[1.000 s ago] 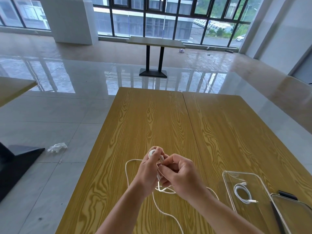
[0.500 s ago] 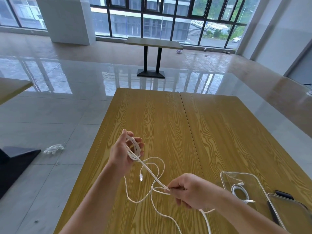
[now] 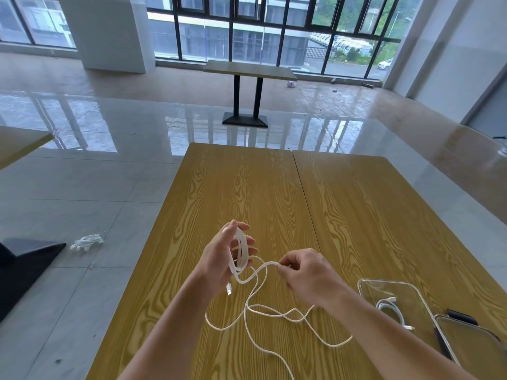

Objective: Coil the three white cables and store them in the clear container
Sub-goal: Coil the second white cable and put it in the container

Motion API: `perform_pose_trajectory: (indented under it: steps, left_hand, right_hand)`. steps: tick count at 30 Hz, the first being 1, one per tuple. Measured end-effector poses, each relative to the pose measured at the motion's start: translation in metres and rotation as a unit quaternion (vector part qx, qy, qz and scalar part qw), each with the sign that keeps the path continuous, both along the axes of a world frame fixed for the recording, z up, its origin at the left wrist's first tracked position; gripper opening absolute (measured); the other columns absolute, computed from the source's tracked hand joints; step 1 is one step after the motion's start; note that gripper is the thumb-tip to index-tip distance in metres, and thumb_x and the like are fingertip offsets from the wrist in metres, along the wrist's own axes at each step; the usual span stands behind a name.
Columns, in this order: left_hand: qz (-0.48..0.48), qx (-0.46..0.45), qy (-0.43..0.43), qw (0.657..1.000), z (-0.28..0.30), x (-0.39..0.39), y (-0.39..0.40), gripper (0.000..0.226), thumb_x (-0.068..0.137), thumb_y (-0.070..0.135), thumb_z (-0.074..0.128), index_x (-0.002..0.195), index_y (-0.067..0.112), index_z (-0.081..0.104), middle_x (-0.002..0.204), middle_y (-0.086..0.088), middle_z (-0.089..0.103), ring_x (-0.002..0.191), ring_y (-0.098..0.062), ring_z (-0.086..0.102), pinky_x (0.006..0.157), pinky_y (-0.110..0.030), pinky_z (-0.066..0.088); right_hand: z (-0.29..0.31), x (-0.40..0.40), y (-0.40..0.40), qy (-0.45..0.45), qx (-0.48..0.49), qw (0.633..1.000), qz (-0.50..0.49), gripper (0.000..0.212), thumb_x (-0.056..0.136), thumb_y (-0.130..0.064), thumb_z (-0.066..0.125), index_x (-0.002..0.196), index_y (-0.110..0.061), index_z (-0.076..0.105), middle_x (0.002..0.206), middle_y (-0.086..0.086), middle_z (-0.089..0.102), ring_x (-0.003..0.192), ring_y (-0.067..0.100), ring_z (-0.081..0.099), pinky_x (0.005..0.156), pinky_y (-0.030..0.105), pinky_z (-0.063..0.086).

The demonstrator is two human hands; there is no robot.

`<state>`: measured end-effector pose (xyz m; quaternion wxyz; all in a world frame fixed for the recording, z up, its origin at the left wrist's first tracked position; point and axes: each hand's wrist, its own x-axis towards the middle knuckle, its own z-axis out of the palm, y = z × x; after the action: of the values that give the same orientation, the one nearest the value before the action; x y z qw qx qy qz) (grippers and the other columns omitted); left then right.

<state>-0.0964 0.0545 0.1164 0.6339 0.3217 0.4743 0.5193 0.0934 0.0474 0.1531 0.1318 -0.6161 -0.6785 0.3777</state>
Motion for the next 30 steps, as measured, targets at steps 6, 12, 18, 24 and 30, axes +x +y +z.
perform_pose_trajectory:
  steps: [6,12,18,24,30]
  left_hand:
    - [-0.026,0.003,0.016,1.0,-0.006,0.012,-0.007,0.033,0.102,0.04,0.043,0.104,0.014,0.064,0.088,-0.01,0.062,0.08,-0.024,0.064,0.08,-0.046,0.05]
    - [-0.043,0.017,0.035,0.998,-0.009,0.02,-0.014,0.033,0.103,0.04,0.042,0.099,0.016,0.064,0.082,-0.01,0.062,0.067,-0.017,0.064,0.067,-0.038,0.049]
    - [-0.059,0.03,-0.01,0.998,-0.006,0.026,-0.02,0.038,0.102,0.041,0.04,0.112,0.009,0.056,0.07,-0.011,0.059,0.061,-0.02,0.058,0.056,-0.032,0.049]
    - [-0.08,0.039,-0.054,0.995,-0.008,0.032,-0.021,0.047,0.096,0.055,0.044,0.11,0.01,0.051,0.07,-0.017,0.054,0.055,-0.028,0.054,0.053,-0.036,0.047]
    - [-0.09,0.059,-0.078,0.991,-0.006,0.04,-0.023,0.037,0.09,0.045,0.053,0.102,0.011,0.047,0.065,-0.018,0.056,0.045,-0.028,0.054,0.044,-0.031,0.047]
  right_hand:
    - [0.009,-0.006,0.001,0.17,-0.077,0.978,-0.095,0.017,0.098,-0.017,0.059,0.092,-0.008,0.072,0.065,0.004,0.063,0.044,0.008,0.05,0.043,0.023,0.04]
    - [0.02,-0.008,-0.004,0.436,-0.248,0.855,-0.131,0.025,0.095,0.003,0.049,0.108,0.003,0.071,0.072,0.015,0.065,0.058,0.02,0.057,0.052,0.028,0.05]
    - [0.012,-0.011,-0.012,0.42,-0.196,0.883,-0.076,0.024,0.098,-0.002,0.054,0.112,-0.005,0.073,0.084,0.015,0.071,0.067,0.021,0.063,0.069,0.035,0.056]
    - [0.009,-0.019,-0.019,0.369,-0.118,0.92,-0.06,0.015,0.095,-0.006,0.064,0.104,-0.007,0.075,0.077,0.012,0.07,0.057,0.016,0.061,0.052,0.026,0.052]
    - [0.008,-0.024,-0.023,0.312,-0.076,0.947,-0.022,0.023,0.095,-0.007,0.06,0.1,-0.017,0.08,0.066,0.009,0.061,0.052,0.011,0.053,0.049,0.024,0.048]
